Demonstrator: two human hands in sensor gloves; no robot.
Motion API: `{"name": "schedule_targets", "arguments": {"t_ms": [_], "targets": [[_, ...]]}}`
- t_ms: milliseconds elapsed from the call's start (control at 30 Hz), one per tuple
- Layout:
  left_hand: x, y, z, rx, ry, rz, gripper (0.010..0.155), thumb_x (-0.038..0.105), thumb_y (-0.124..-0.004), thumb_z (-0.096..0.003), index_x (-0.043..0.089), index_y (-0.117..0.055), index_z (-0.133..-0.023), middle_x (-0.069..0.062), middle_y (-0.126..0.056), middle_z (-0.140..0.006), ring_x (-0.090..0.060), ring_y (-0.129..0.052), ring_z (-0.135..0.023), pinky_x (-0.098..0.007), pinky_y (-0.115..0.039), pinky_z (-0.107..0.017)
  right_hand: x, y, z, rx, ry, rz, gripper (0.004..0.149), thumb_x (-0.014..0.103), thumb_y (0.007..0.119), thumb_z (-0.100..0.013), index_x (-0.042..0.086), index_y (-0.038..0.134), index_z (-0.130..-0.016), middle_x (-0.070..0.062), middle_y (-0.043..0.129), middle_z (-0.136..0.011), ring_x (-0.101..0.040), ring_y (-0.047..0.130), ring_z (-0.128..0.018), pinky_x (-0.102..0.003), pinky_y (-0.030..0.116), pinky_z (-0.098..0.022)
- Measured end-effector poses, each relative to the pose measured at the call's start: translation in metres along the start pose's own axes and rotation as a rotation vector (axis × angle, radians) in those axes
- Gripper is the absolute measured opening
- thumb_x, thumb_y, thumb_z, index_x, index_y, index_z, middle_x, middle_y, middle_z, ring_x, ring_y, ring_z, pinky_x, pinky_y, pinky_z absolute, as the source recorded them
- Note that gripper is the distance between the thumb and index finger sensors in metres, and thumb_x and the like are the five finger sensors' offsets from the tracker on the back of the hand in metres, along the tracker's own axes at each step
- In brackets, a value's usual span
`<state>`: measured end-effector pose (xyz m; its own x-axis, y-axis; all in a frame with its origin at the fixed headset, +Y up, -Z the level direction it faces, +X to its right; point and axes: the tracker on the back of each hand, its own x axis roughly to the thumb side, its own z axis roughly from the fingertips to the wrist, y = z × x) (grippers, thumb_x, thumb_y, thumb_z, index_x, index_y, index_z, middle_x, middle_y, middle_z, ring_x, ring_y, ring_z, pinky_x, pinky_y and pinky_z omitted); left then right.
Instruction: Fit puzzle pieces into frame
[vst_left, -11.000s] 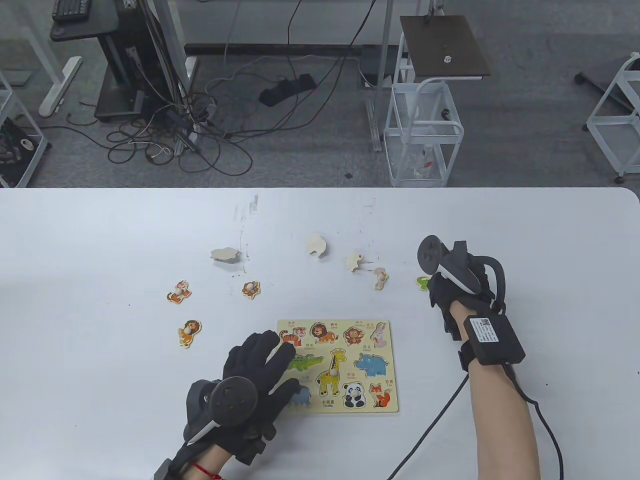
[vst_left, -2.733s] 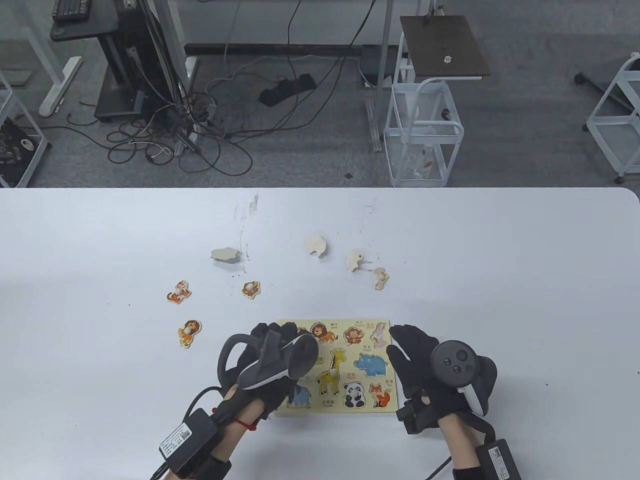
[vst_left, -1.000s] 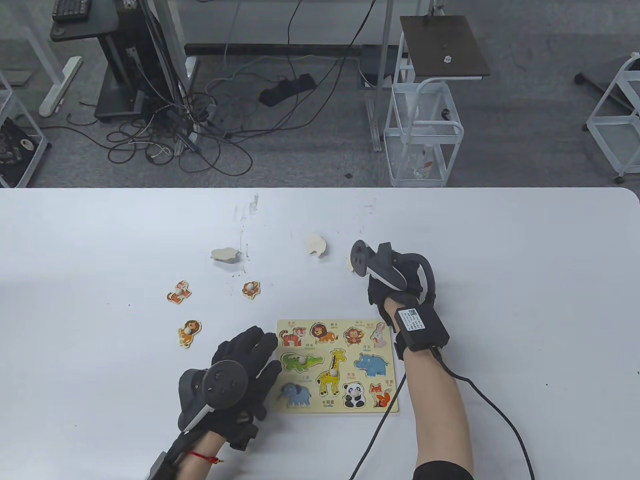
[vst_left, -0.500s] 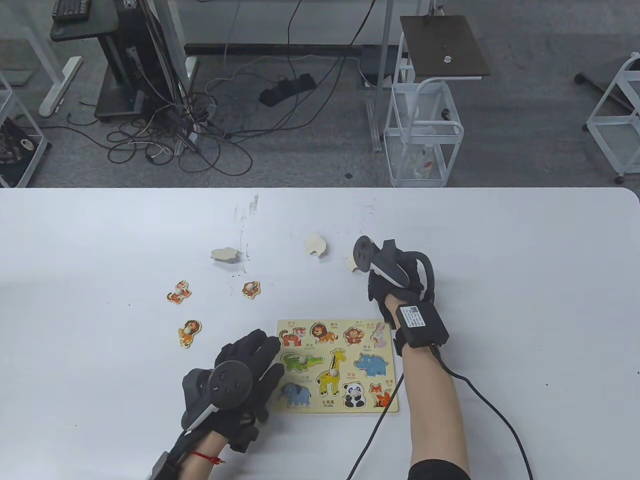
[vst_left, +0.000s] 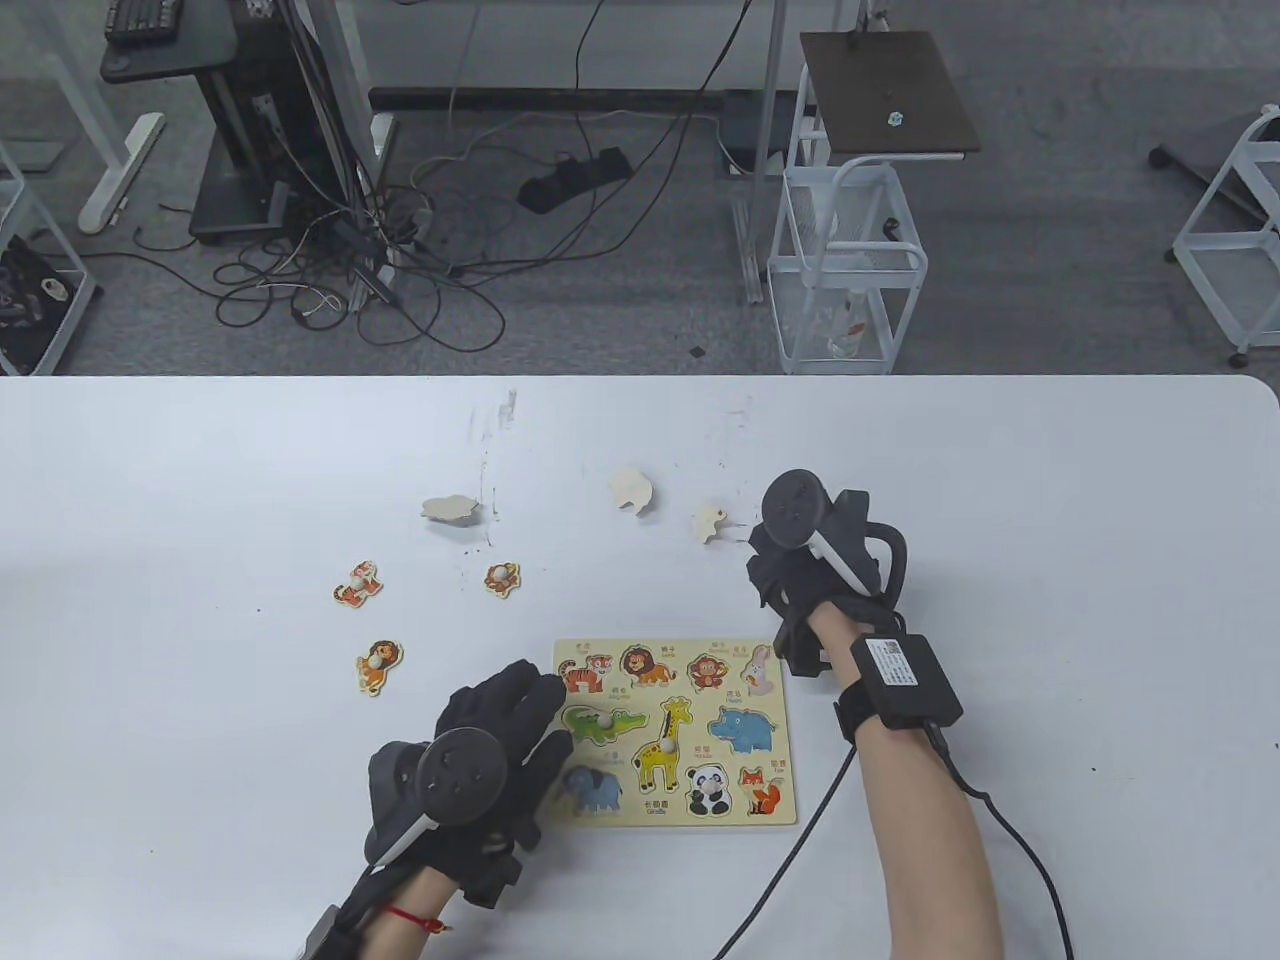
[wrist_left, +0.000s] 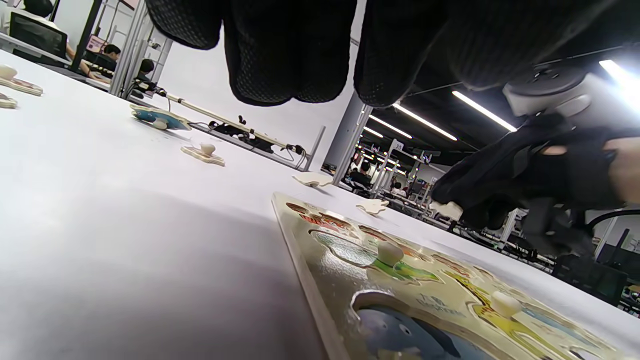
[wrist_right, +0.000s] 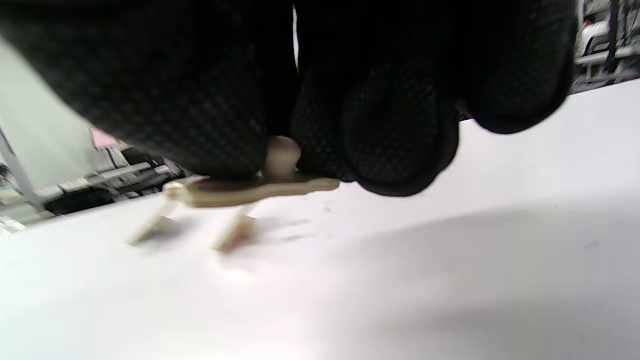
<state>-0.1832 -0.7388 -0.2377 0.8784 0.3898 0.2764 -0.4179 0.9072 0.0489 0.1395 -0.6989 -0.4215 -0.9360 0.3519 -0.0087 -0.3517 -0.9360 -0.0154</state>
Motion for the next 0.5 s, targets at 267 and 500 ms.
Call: {"name": "schedule_targets", "arguments": {"t_ms": [267,500], "targets": [[0.017,0.001,0.005,0.079,-0.077,0.002,0.068,0.057,-0.079,-0.0431,0.033,-0.064,-0.105,-0.006,-0.068,-0.113,-0.031,-0.081,-0.102,-0.051,-0.059,-0.078,0.006,-0.011,0.066,0.149,-0.087,-0.552,0.045,0.035,0.100,-0.031,0.016,0.098,-0.072,-0.010,0.100,-0.070,-0.031,0.107,-0.042,-0.055,0.085,-0.040],[0.037,0.002,0.012,0.160,-0.216,0.050,0.077,0.056,-0.084,-0.0402,0.033,-0.054,-0.108,-0.002,-0.065,-0.114,-0.025,-0.087,-0.099,-0.046,-0.065,-0.078,0.018,0.017,0.120,0.300,-0.096,-0.919,0.045,0.035,0.100,-0.032,0.015,0.098,-0.072,-0.011,0.100,-0.069,-0.031,0.107,-0.039,-0.054,0.086,-0.038]]}}
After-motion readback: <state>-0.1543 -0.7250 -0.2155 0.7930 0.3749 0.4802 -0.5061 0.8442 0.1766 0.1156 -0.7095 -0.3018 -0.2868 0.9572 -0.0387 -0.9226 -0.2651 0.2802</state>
